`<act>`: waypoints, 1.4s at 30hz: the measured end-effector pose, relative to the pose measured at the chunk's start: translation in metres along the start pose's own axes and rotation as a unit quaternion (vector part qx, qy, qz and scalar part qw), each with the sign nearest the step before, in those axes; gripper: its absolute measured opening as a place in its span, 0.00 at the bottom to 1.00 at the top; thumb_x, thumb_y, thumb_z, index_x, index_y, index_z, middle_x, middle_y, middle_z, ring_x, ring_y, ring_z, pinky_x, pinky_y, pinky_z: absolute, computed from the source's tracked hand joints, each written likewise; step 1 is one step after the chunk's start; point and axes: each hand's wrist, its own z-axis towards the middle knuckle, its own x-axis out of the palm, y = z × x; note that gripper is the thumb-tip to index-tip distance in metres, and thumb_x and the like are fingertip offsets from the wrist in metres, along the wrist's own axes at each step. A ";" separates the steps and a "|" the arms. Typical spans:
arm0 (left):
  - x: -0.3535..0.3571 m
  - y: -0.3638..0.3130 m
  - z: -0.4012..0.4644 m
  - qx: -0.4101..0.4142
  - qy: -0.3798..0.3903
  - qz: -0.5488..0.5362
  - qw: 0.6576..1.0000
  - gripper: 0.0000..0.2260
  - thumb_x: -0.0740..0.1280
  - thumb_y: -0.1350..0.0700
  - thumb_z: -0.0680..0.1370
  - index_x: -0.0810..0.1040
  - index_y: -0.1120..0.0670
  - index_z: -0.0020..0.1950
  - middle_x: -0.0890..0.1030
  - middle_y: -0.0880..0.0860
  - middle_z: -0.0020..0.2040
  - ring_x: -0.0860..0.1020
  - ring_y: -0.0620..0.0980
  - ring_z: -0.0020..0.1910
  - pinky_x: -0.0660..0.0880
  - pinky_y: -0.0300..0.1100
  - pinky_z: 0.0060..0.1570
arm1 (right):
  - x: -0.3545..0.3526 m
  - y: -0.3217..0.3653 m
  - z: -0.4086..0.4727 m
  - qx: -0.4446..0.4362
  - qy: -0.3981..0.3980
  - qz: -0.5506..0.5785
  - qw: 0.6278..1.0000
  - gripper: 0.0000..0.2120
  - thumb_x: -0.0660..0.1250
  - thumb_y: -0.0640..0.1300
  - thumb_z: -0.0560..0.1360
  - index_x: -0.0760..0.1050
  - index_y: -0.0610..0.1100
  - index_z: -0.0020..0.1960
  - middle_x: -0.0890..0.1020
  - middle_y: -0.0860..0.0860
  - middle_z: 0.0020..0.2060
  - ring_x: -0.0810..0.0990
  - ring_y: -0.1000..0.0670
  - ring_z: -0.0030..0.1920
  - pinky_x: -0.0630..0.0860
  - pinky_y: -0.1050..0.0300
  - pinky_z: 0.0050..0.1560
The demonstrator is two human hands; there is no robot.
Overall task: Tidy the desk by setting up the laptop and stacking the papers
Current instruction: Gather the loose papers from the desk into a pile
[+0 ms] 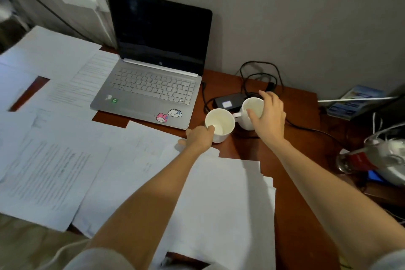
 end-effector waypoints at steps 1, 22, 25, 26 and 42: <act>0.000 -0.002 -0.001 0.010 0.009 -0.009 1.000 0.24 0.50 0.45 0.81 0.77 0.61 0.59 0.77 0.60 0.59 0.65 0.57 0.64 0.55 0.49 0.48 | 0.001 0.002 -0.004 -0.016 -0.028 0.013 0.999 0.24 0.68 0.46 0.74 0.69 0.44 0.68 0.72 0.45 0.66 0.69 0.42 0.67 0.68 0.43 0.62; -0.016 0.126 -0.030 0.097 -0.035 0.235 0.967 0.35 0.74 0.43 0.65 0.62 0.40 0.69 0.62 0.48 0.71 0.64 0.53 0.69 0.72 0.56 0.57 | 0.058 0.036 -0.119 -0.113 0.374 -0.187 0.901 0.50 0.79 0.63 0.56 0.61 0.49 0.71 0.70 0.49 0.61 0.69 0.43 0.61 0.71 0.46 0.59; -0.013 0.126 -0.029 0.098 -0.049 0.215 0.970 0.37 0.75 0.42 0.65 0.61 0.40 0.69 0.63 0.48 0.71 0.64 0.53 0.69 0.71 0.57 0.58 | 0.058 0.043 -0.120 -0.045 0.393 -0.207 0.895 0.48 0.78 0.61 0.57 0.60 0.49 0.70 0.78 0.49 0.58 0.77 0.43 0.60 0.69 0.44 0.61; -0.014 0.127 -0.027 0.103 -0.051 0.200 0.973 0.36 0.74 0.41 0.65 0.61 0.40 0.69 0.64 0.48 0.71 0.65 0.53 0.69 0.71 0.58 0.59 | 0.056 0.044 -0.119 -0.033 0.396 -0.216 0.892 0.45 0.77 0.60 0.59 0.61 0.49 0.69 0.80 0.49 0.57 0.78 0.43 0.59 0.68 0.44 0.61; -0.072 0.173 -0.018 -0.069 0.011 -0.561 0.825 0.22 0.56 0.38 0.78 0.77 0.53 0.56 0.80 0.54 0.58 0.76 0.53 0.58 0.69 0.49 0.59 | -0.107 0.170 -0.035 -0.212 0.201 -0.166 0.942 0.06 0.65 0.48 0.76 0.72 0.47 0.43 0.81 0.41 0.47 0.79 0.38 0.51 0.70 0.51 0.43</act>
